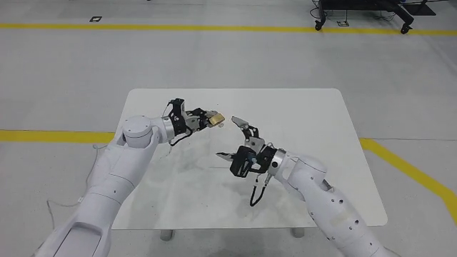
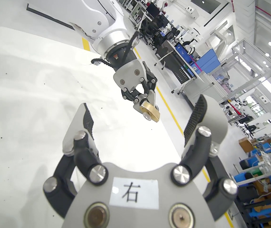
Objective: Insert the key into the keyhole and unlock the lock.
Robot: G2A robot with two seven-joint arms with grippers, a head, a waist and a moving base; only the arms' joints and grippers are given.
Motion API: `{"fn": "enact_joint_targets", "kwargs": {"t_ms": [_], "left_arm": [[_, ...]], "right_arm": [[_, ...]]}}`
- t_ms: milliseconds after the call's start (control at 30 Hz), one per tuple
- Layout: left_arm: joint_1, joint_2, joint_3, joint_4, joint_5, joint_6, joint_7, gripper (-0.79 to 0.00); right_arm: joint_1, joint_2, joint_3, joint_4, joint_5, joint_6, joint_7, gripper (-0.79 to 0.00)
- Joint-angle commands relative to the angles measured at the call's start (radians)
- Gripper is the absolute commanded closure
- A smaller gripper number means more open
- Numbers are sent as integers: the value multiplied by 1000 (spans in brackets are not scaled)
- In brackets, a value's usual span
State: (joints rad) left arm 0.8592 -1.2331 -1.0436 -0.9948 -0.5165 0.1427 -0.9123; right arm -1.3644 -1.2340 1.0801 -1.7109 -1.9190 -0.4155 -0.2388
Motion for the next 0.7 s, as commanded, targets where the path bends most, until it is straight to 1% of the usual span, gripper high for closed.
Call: {"fn": "enact_joint_targets", "kwargs": {"t_ms": [0, 33, 100, 133, 167, 233, 300, 367, 400, 433, 467, 500, 633, 667], "left_arm": [[10, 3, -7, -13, 3, -13, 0, 0], [14, 4, -10, -19, 4, -13, -2, 0], [19, 5, -14, -27, 6, -12, -1, 0], [21, 6, -14, -32, 9, -12, -3, 0], [22, 6, -15, -35, 13, -12, -5, 0], [24, 7, -17, -40, 14, -9, -8, 0], [26, 7, -17, -43, 14, -6, -11, 0], [27, 8, -16, -45, 17, -5, -12, 0], [27, 8, -17, -45, 18, -5, -12, 0], [27, 8, -17, -46, 18, -4, -12, 0], [28, 8, -17, -46, 18, -4, -12, 0], [28, 8, -17, -47, 19, -4, -12, 0], [26, 7, -16, -47, 23, 1, -18, 0], [26, 7, -15, -47, 24, 2, -20, 0]], "right_arm": [[-3, -2, -20, -8, -41, 26, 40, -576], [2, -3, -30, -7, -49, 30, 50, -563], [15, -7, -51, -3, -73, 45, 73, -449], [24, -8, -64, -1, -88, 44, 63, -434], [32, -9, -71, 13, -95, 50, 56, -453], [52, -14, -81, 45, -96, 81, 64, -449], [70, -19, -90, 73, -93, 102, 67, -483], [82, -23, -101, 90, -102, 121, 76, -493], [88, -23, -105, 98, -117, 128, 87, -425], [91, -25, -109, 101, -127, 136, 97, -391], [93, -26, -113, 102, -129, 142, 103, -388], [94, -27, -115, 104, -129, 147, 107, -363], [92, -28, -116, 107, -139, 165, 121, -231], [91, -28, -116, 107, -141, 168, 123, -209]]}}
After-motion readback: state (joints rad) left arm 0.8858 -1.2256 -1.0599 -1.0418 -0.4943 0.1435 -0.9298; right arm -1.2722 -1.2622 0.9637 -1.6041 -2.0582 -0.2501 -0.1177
